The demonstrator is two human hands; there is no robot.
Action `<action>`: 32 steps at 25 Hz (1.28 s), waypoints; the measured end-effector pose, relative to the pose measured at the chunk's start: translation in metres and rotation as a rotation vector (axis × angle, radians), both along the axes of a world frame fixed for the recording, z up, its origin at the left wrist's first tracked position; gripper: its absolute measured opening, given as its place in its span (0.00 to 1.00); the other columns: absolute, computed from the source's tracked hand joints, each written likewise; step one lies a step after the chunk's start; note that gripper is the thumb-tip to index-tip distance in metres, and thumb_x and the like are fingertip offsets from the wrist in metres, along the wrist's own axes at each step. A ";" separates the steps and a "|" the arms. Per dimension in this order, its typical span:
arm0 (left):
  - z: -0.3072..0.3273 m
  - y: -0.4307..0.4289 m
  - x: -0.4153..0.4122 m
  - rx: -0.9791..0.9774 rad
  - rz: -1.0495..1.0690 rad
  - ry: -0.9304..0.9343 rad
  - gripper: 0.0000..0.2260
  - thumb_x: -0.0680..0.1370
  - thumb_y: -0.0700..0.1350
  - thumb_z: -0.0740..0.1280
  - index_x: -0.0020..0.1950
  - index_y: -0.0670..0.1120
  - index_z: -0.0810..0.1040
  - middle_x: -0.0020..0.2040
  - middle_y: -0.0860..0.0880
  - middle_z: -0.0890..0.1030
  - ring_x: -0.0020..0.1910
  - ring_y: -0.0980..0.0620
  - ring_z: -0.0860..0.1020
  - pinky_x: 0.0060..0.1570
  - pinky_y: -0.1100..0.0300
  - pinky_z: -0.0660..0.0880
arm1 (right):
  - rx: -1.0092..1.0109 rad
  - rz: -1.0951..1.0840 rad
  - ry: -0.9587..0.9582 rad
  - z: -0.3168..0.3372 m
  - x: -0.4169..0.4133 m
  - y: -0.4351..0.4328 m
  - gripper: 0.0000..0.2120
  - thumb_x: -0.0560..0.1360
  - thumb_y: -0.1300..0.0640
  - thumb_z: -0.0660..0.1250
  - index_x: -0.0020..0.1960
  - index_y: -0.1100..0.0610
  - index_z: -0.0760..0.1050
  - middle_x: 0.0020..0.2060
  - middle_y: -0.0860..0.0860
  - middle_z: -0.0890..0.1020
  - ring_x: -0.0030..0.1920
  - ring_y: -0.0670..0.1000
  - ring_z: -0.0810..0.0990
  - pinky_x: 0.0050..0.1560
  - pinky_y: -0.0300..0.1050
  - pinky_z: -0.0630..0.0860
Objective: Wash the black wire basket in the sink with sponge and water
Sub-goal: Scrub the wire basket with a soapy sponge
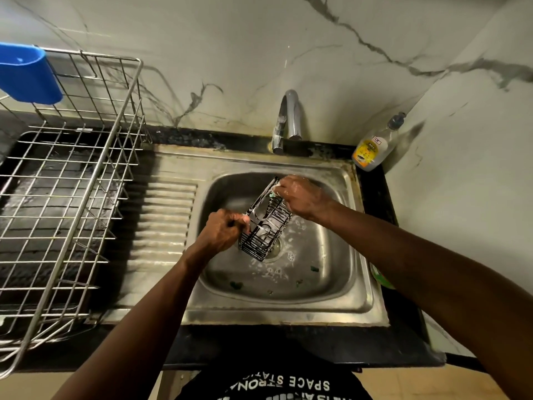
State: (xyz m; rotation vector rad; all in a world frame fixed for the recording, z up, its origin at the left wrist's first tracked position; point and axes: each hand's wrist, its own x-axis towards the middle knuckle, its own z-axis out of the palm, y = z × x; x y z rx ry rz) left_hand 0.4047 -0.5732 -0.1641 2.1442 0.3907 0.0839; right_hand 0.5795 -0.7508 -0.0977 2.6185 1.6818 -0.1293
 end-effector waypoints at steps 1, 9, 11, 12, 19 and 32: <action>-0.002 -0.001 0.000 -0.018 0.020 -0.002 0.16 0.77 0.55 0.65 0.30 0.63 0.80 0.33 0.61 0.83 0.40 0.63 0.82 0.48 0.63 0.76 | 0.023 -0.042 0.035 -0.001 -0.005 -0.003 0.14 0.76 0.67 0.64 0.60 0.60 0.78 0.54 0.57 0.79 0.58 0.57 0.78 0.57 0.49 0.77; 0.001 0.002 -0.002 -0.106 -0.005 0.032 0.12 0.73 0.60 0.64 0.34 0.62 0.84 0.36 0.57 0.85 0.41 0.57 0.84 0.48 0.57 0.79 | 0.454 -0.012 0.289 -0.022 -0.087 0.012 0.10 0.70 0.67 0.63 0.48 0.63 0.81 0.41 0.58 0.80 0.39 0.58 0.79 0.40 0.49 0.79; 0.002 0.002 -0.002 -0.105 0.003 0.042 0.12 0.76 0.54 0.67 0.34 0.57 0.84 0.35 0.59 0.85 0.41 0.62 0.83 0.47 0.60 0.78 | 0.476 0.011 0.275 -0.027 -0.087 -0.005 0.10 0.69 0.70 0.64 0.48 0.65 0.80 0.42 0.59 0.81 0.40 0.58 0.80 0.43 0.49 0.81; 0.004 0.001 -0.003 -0.094 -0.009 0.046 0.13 0.78 0.49 0.68 0.34 0.55 0.84 0.35 0.61 0.84 0.41 0.66 0.82 0.47 0.63 0.76 | 0.475 0.020 0.265 -0.030 -0.087 -0.018 0.11 0.70 0.69 0.62 0.48 0.65 0.81 0.42 0.58 0.81 0.40 0.58 0.80 0.43 0.49 0.81; 0.003 0.000 0.007 -0.322 0.085 0.116 0.08 0.77 0.46 0.65 0.46 0.61 0.77 0.40 0.53 0.83 0.41 0.48 0.85 0.52 0.51 0.81 | 0.628 -0.375 0.328 -0.043 -0.056 -0.019 0.16 0.71 0.70 0.64 0.56 0.61 0.80 0.50 0.56 0.81 0.46 0.55 0.80 0.50 0.53 0.81; 0.030 -0.027 0.080 0.139 0.268 0.183 0.22 0.82 0.55 0.61 0.42 0.40 0.83 0.32 0.46 0.81 0.33 0.49 0.80 0.37 0.62 0.74 | 0.778 -0.286 0.215 -0.045 -0.066 -0.008 0.11 0.76 0.70 0.64 0.54 0.65 0.83 0.47 0.57 0.83 0.47 0.52 0.81 0.53 0.41 0.79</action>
